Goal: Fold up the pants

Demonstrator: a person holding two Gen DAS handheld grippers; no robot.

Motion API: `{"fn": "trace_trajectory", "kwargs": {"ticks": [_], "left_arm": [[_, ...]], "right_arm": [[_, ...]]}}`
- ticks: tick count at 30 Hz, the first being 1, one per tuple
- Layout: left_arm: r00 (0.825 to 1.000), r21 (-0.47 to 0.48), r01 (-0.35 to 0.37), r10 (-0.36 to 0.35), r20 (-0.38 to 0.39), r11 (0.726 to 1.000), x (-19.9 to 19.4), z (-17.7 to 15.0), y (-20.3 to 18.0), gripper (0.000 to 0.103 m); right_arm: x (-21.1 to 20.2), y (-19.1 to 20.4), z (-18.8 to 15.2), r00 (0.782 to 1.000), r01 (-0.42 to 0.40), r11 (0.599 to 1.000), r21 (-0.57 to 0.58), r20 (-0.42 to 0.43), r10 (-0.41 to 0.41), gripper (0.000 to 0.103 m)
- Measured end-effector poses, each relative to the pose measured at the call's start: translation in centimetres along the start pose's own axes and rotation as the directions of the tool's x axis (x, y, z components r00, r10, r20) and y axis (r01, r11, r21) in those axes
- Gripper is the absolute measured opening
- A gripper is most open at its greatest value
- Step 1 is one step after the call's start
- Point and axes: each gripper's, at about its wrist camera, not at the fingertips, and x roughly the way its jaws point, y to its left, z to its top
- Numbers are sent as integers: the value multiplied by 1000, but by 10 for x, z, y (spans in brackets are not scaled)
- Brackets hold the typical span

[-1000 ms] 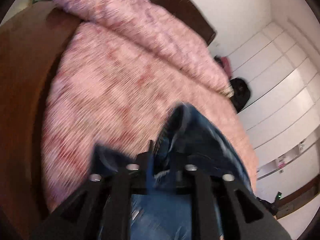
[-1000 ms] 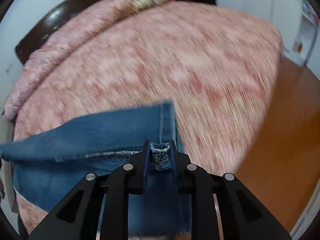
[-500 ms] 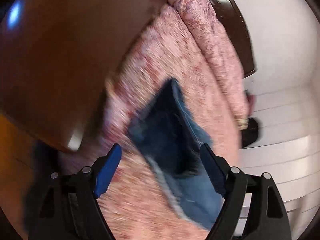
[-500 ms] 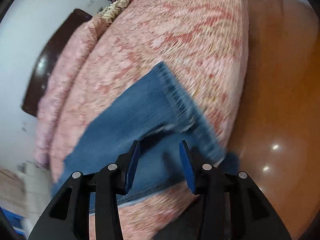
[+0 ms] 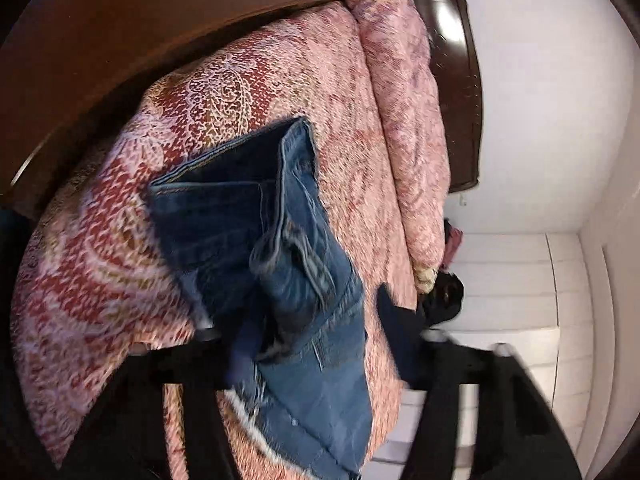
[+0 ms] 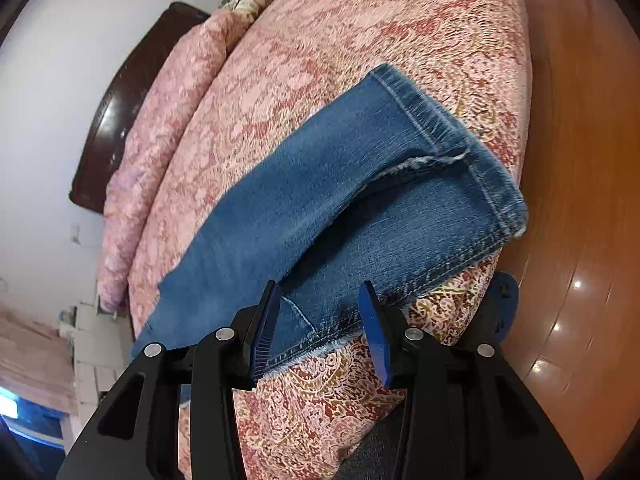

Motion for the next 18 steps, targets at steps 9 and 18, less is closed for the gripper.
{"fn": "trace_trajectory", "kwargs": {"ticks": [9,18], "left_arm": [[1000,47,-16,16,3,999,17,6,-18,10],[998,42,-45,47,-30,998,22,12,-17,10]], "right_arm": [[-29,-59,16,979,-173,925,339,160,124,56],[32,-42,47,993,-118,905,409,74,95,38]]}}
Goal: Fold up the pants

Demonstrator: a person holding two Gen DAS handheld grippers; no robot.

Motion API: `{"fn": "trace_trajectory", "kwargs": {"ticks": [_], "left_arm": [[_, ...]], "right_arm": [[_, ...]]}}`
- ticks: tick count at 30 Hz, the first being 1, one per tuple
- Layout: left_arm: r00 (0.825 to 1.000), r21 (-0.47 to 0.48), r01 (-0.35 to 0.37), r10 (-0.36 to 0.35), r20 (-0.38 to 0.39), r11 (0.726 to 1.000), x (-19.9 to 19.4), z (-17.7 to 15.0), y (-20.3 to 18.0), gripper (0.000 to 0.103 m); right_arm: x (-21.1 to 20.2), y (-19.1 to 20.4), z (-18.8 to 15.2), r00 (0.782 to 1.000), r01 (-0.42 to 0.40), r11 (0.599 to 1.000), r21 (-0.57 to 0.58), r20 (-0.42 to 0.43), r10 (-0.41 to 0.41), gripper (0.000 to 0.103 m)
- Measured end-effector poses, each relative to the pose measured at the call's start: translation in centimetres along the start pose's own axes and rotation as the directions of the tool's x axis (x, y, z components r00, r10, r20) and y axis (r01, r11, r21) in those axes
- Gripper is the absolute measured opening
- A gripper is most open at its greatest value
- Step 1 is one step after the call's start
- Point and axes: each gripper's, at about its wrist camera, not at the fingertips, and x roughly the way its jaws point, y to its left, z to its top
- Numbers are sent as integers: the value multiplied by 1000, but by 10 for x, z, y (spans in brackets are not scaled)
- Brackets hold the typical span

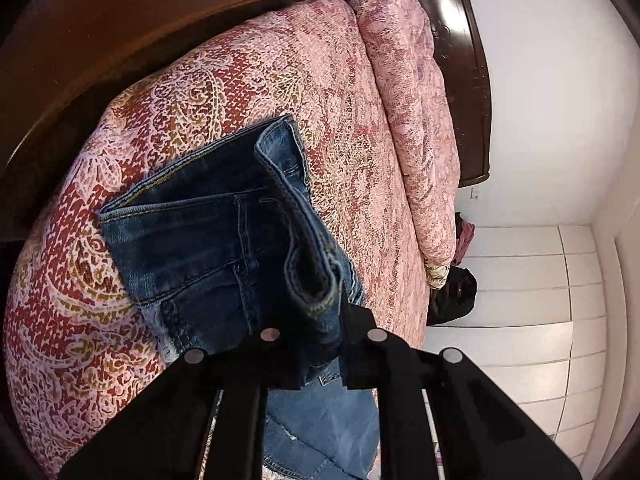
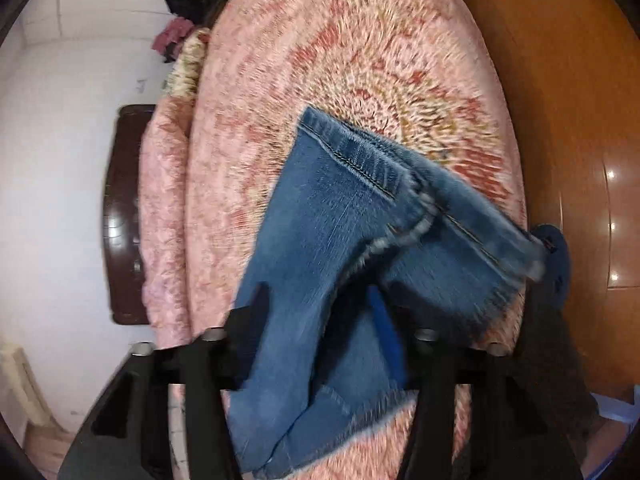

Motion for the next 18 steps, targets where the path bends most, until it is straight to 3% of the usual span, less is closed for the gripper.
{"fn": "trace_trajectory", "kwargs": {"ticks": [1,2,4,5,7,9,10,12,15,18], "left_arm": [[1000,-8,2,-2,-6,1000,2,2,0,10],[1000,-17,5,-5,-10,1000,5,5,-1,10],[1000,-37,24,-25,-18,999,8,9,-2,10],[999,-35,44,-45,-21,998,7,13,-8,10],[995,-4,95,-95,-21,995,3,17,-22,10],[992,48,127,-125,-33,991,-2,21,-31,10],[993,78,112,-109,-40,991,-3,22,-31,10],[997,88,54,-49,-61,995,-6,24,-13,10],[996,73,-49,54,-67,996,-18,25,23,9],[993,60,-96,100,-66,994,-25,24,43,9]], "right_arm": [[13,2,3,999,18,1000,-5,-26,-19,30],[23,3,4,998,32,999,2,-46,-32,5],[32,13,5,999,8,1000,-10,-45,-9,1],[27,25,4,999,-45,998,-43,-32,44,1],[-4,67,-3,972,-231,958,-171,7,236,1],[-33,86,-15,954,-286,919,-270,11,300,1],[-37,80,-17,964,-253,927,-277,11,266,1],[-30,42,-14,997,-79,963,-259,1,82,1],[-12,-10,-16,993,103,964,-243,-30,-113,1],[-9,-8,-24,991,127,929,-348,-3,-136,1]]}}
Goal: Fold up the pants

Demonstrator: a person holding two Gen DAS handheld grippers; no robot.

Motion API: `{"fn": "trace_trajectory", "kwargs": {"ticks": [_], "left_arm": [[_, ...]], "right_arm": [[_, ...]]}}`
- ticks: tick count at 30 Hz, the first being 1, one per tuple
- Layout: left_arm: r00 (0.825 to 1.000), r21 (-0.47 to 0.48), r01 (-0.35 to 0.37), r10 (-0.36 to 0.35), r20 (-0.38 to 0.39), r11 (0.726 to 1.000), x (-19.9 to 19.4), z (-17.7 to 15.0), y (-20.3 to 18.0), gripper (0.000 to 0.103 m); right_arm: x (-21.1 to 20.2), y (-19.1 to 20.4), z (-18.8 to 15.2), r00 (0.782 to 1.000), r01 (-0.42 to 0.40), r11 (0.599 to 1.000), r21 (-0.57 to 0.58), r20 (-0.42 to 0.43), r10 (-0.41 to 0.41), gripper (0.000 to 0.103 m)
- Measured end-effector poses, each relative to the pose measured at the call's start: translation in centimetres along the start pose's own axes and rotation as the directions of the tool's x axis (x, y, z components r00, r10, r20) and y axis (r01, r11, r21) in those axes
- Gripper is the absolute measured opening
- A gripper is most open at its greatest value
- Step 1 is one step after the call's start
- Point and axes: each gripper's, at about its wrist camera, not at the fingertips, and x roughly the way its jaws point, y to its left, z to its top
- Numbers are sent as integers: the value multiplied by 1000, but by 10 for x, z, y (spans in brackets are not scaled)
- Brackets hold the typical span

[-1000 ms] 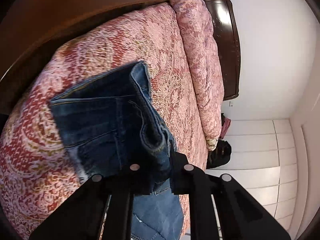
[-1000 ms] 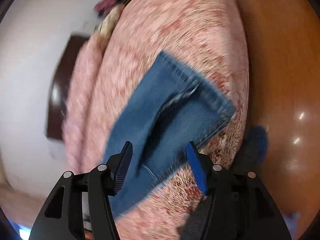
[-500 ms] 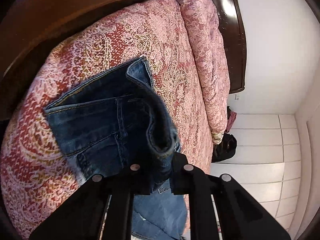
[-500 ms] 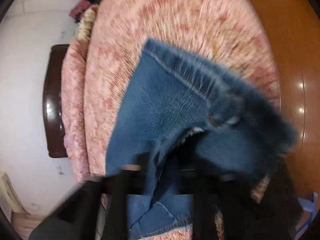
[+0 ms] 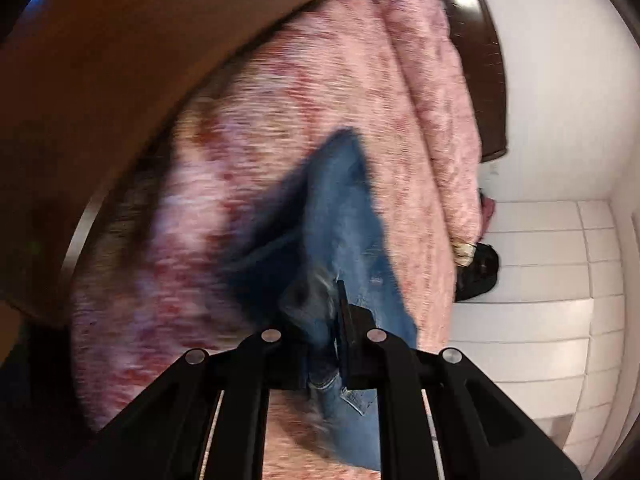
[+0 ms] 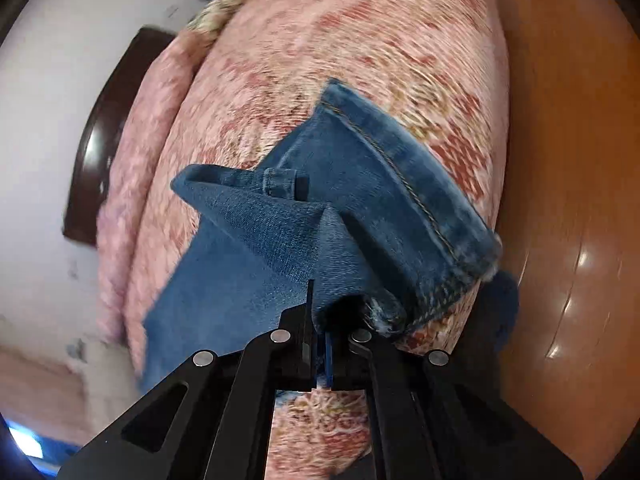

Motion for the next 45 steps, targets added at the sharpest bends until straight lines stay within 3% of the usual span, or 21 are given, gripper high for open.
{"fn": "trace_trajectory", "kwargs": {"ticks": [2,4,6,9,13,14,15,17,19,20,22,24,26,27,29,33,35,37,40,42,45], "left_arm": [[1000,-1,1,-1,20,1000,1,4,3,9],[1000,32,-17,16,21,999,5,5,-3,9],[999,51,-35,34,13,998,12,8,-6,9],[998,79,-58,58,13,995,14,7,-8,9],[996,122,-82,80,25,989,11,7,-15,9],[996,137,-90,86,35,987,8,5,-19,9],[995,152,-91,85,46,984,5,3,-24,10],[994,196,-98,87,68,976,0,-2,-36,10],[992,245,-108,90,84,963,-7,-7,-43,10],[991,277,-115,91,96,954,-11,-11,-48,11],[990,324,-120,88,111,938,-15,-17,-58,15],[989,359,-120,81,123,926,-19,-23,-61,19],[989,389,-120,75,129,913,-20,-29,-67,24],[989,397,-123,77,130,910,-20,-30,-69,25],[988,413,-128,81,130,902,-21,-33,-75,28],[986,489,-148,91,140,860,-23,-48,-89,36],[987,538,-146,86,134,831,-20,-60,-98,37],[986,568,-154,90,138,808,-17,-69,-102,38],[974,537,-209,122,192,817,-21,-78,-98,38],[943,499,-298,172,284,814,-36,-81,-90,38],[911,435,-357,205,358,827,-58,-76,-73,38]], "right_arm": [[2,1,3,1000,3,1000,22,-13,-3,1],[0,-6,5,997,-66,991,118,-27,70,4],[-4,-23,4,982,-188,952,240,23,188,23],[-15,-38,-1,950,-312,889,334,110,292,49],[-7,-51,1,910,-415,788,455,210,358,50],[-4,-51,2,910,-415,780,468,218,354,38],[-5,-47,4,921,-388,805,450,209,327,14],[-18,-4,15,962,-240,938,250,192,195,8],[-47,54,16,957,-87,993,-79,271,105,2],[-70,96,3,929,61,946,-317,365,62,2],[-82,118,-14,896,160,894,-418,441,46,2],[-71,90,-14,905,231,920,-316,417,-84,4],[-37,43,-7,949,255,951,-174,233,-212,12],[-27,20,-7,967,210,974,-88,166,-194,12],[-33,-11,-7,984,34,998,49,171,-42,15],[-44,-26,-10,987,-85,988,127,148,65,30],[-38,-24,-12,986,-124,983,137,126,107,31],[-30,-11,-11,989,-122,985,123,102,109,31],[-22,-4,-10,991,-115,985,128,86,104,35],[-25,-2,-14,993,-101,984,145,77,90,36],[-35,5,-21,997,-77,987,139,40,72,36]]}}
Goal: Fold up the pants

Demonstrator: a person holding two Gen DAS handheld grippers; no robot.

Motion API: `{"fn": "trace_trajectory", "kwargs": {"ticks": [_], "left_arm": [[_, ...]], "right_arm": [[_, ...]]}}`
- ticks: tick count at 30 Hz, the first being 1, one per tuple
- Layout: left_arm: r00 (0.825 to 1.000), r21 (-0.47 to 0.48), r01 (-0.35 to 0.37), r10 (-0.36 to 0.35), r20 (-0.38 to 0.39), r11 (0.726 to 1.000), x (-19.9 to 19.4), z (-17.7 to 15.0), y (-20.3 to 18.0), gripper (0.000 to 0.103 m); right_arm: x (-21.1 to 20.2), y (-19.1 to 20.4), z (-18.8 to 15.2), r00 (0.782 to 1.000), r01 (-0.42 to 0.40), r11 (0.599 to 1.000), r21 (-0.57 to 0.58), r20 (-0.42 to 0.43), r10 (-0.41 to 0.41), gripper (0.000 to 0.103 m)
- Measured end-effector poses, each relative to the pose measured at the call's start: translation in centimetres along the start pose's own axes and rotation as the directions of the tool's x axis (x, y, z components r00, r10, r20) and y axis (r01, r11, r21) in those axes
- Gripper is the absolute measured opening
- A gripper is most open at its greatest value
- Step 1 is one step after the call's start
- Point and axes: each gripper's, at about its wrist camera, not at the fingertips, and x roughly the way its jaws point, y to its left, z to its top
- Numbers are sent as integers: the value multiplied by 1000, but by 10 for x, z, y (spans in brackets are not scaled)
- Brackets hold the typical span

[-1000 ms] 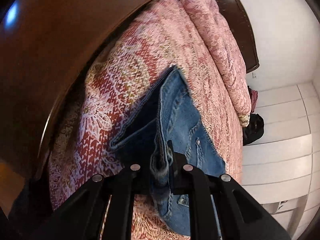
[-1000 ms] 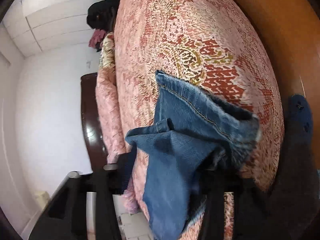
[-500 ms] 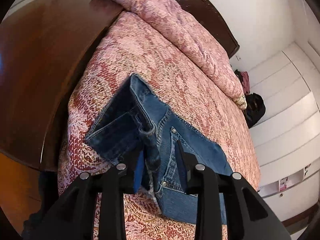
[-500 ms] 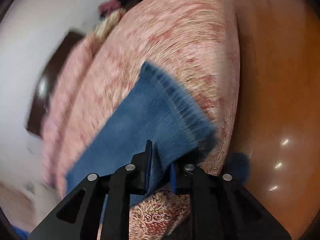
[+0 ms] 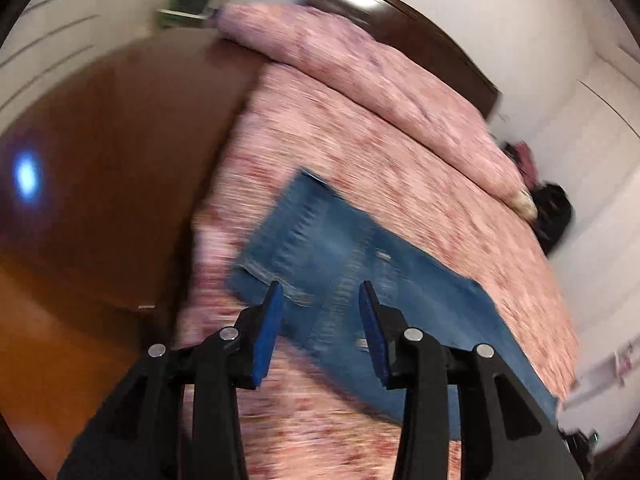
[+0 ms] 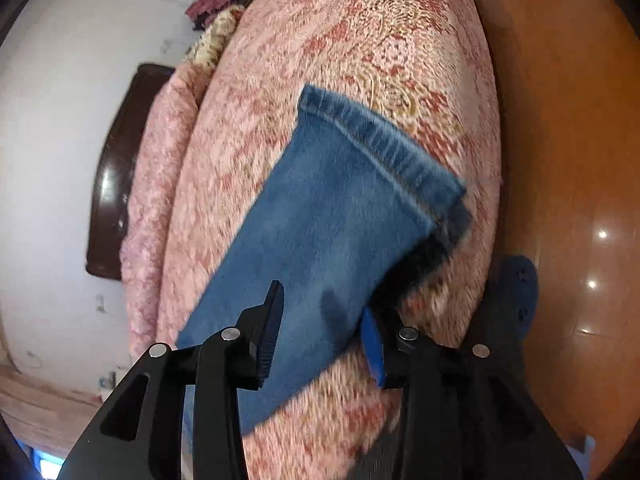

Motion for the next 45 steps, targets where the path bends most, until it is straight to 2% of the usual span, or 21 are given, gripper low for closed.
{"fn": "trace_trajectory", "kwargs": {"ticks": [4,7,10,12,14,18,20,23,24,25,26,27,30,32,33,36,38,40,42,43,45], "left_arm": [[1000,35,-13,12,26,999,-7,6,5,38],[996,143,92,-92,-6,985,2,5,-20,53],[985,285,170,-153,-78,944,31,-6,-54,54],[983,329,143,-97,-154,933,69,-15,-65,53],[975,317,105,-35,-219,943,105,-18,-59,50],[973,225,124,-74,-218,966,114,-10,-47,48],[973,230,128,-77,-215,965,114,-12,-47,48],[975,233,135,-88,-203,963,111,-16,-46,50],[975,233,134,-86,-204,963,112,-15,-48,52],[975,233,134,-86,-204,963,109,-15,-52,59],[978,241,121,-74,-197,963,105,-15,-57,67],[982,262,97,-49,-182,960,102,-16,-64,69],[992,361,73,-32,-119,930,82,-26,-92,72],[994,423,94,-59,-95,901,66,-37,-117,86],[992,445,112,-75,-100,888,62,-41,-125,88],[987,577,155,-99,-128,802,57,-65,-160,88],[983,617,175,-97,-158,767,62,-80,-173,88],[976,617,199,-93,-199,761,69,-89,-177,88],[972,620,198,-72,-222,759,80,-96,-175,88],[968,610,207,-70,-240,765,83,-99,-173,88],[955,553,225,-69,-289,802,96,-101,-159,88]], "right_arm": [[-10,11,-16,999,5,998,-65,-48,-8,36],[-7,21,-27,997,-15,996,-89,-83,7,36],[2,27,-34,994,-15,996,-83,-108,6,36],[5,29,-38,993,-16,997,-70,-114,8,36],[3,30,-39,994,-35,998,-46,-106,29,36],[-18,8,-32,999,-37,999,2,-36,37,36],[-26,-7,-26,999,-32,998,54,1,32,36],[-46,-40,-17,993,-64,979,193,112,43,58],[-52,-50,-15,986,-101,968,230,153,67,58],[-56,-57,-13,980,-122,961,249,184,76,58],[-58,-61,-11,978,-117,960,255,196,67,58],[-57,-65,-8,979,-110,959,261,196,59,58],[-46,-74,-3,980,-131,949,286,184,80,58],[-36,-77,-1,981,-141,943,303,173,91,58],[-31,-77,0,980,-156,937,313,170,107,58],[-21,-80,2,973,-198,916,348,183,141,58],[-18,-83,3,965,-236,898,372,199,171,58],[-16,-84,3,955,-271,887,375,224,197,58],[-13,-81,5,955,-270,892,363,216,202,58],[-15,-80,5,955,-266,896,355,222,196,55],[-19,-74,8,963,-221,924,312,220,156,25]]}}
